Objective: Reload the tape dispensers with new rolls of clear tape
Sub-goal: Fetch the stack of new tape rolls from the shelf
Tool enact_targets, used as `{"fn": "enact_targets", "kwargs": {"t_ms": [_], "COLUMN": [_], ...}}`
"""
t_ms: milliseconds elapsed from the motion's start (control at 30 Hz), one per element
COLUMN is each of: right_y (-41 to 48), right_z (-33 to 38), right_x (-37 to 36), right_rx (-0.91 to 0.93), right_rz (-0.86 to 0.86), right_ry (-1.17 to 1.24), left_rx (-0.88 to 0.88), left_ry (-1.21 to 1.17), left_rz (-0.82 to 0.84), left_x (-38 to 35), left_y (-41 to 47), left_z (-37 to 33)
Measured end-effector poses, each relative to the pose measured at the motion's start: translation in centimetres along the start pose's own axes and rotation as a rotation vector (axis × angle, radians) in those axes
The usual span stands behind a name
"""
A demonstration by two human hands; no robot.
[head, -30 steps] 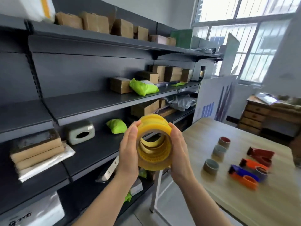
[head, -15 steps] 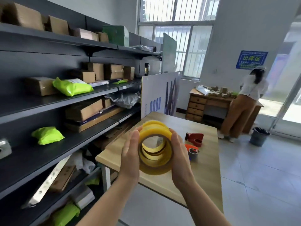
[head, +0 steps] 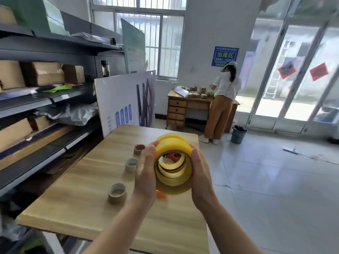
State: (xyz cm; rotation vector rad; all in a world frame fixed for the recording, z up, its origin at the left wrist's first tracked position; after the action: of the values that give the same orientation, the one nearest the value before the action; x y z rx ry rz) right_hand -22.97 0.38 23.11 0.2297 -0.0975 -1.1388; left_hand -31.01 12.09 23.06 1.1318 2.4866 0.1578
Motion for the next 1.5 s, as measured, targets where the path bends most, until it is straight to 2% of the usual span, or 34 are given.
{"fn": "enact_targets", "kwargs": {"t_ms": [267, 600, 800, 1133, 1233, 1500], "right_y": [7.1, 16.7, 21.9, 33.6, 37.9, 47.6], "right_z": [-2.2, -5.2, -7.3, -13.7, -15.2, -19.5], "right_x": [7.9, 18.4, 21.8, 21.8, 20.6, 16.3], "right_rx": [-0.03, -0.098, -0.125, -0.205, -0.221, -0.347], "right_rz": [-0.04, 0.101, 0.165, 0.298, 0.34, 0.476], "right_ry": [0.005, -0.048, -0.037, -0.026, -0.044, -0.035], "left_rx": [0.055, 0.087, 0.106, 0.154, 0.21, 0.27], "left_ry": [0.01, 0.033, 0.052, 0.105, 0.051, -0.023], "left_rz": [0.032, -0.088, -0.156, -0.321, -0.389, -0.443], "left_x": [-8.8, -20.4, -24.3, -25.7, -25.3, -23.7], "left_y": [5.0, 8.7, 11.7, 21.0, 24.3, 33.4], "left_z": [5.5, 12.2, 15.7, 23.3, 25.5, 29.3]}}
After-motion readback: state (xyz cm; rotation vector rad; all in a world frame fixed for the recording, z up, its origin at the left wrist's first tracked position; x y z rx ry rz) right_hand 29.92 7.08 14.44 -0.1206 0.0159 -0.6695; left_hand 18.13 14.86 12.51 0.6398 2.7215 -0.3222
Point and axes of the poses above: each hand's wrist, its own y-axis towards the middle knuckle, its own x-axis out of the back of the hand, z = x × y, the point moved 8 cm from there along y, towards the middle knuckle, and after that the axes turned 4 degrees about -x, right-handed, at the moved point
